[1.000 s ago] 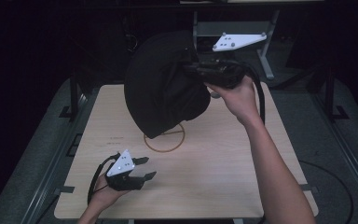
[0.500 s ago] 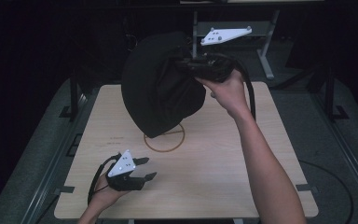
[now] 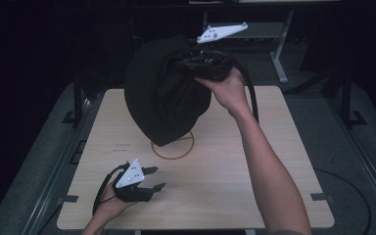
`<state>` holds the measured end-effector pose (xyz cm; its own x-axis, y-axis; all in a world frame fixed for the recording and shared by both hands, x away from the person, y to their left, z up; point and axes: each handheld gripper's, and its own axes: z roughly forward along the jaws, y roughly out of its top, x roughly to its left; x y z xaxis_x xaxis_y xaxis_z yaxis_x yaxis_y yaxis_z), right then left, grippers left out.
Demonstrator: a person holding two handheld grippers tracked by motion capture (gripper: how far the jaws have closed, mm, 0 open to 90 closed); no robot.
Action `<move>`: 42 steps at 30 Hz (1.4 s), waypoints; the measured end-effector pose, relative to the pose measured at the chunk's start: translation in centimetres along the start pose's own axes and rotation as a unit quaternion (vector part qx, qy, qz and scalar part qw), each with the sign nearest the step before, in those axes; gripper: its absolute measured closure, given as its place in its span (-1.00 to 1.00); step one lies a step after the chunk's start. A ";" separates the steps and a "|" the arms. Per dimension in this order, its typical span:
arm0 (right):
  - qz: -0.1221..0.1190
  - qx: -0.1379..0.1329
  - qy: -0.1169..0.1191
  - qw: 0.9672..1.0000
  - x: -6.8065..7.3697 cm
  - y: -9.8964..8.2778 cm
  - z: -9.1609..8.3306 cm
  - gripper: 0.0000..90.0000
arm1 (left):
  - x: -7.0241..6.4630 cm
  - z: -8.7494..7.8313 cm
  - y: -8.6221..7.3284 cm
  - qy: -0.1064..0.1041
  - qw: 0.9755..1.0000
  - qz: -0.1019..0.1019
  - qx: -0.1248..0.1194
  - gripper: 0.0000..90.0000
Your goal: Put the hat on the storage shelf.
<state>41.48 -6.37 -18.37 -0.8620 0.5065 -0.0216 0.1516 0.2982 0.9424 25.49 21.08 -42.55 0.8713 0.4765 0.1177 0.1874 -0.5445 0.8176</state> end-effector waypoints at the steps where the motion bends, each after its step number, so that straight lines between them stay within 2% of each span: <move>1: 0.001 0.001 0.001 1.000 0.0 0.0 0.2 0.94 | -0.1 0.1 0.0 0.000 1.000 0.002 0.002 -0.10; 14: 0.013 0.015 0.002 1.000 -0.6 0.3 2.4 0.94 | -0.3 0.4 -0.1 -0.007 1.000 0.017 0.015 -0.12; 17: 0.013 0.022 -0.001 1.000 -0.9 0.3 3.0 0.94 | -0.2 0.3 -0.2 -0.007 1.000 0.011 0.010 -0.12; 20: 0.020 0.024 0.000 0.999 -1.0 0.4 3.5 0.94 | -0.2 0.3 -0.2 -0.009 1.000 0.012 0.007 -0.12; 27: 0.021 0.039 0.003 0.999 -1.2 0.5 5.1 0.94 | -0.4 0.4 0.0 -0.016 1.000 0.012 0.006 -0.13; 34: 0.027 0.060 0.002 0.998 -1.2 0.4 7.1 0.93 | -0.7 0.5 0.1 -0.026 0.999 0.021 0.006 -0.13; 37: 0.029 0.071 0.004 0.997 -1.1 0.2 8.2 0.93 | -0.7 0.5 0.2 -0.023 0.999 0.033 0.011 -0.13; 42: 0.031 0.085 0.005 0.996 -1.0 -0.1 9.9 0.91 | -0.7 0.5 0.5 -0.022 0.999 0.036 0.005 -0.14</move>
<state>47.14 1.08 -21.75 -0.8531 0.5203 0.0392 0.2835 0.3992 0.8719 25.17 20.14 -42.53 0.9018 0.4047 0.1514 0.1269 -0.5829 0.8026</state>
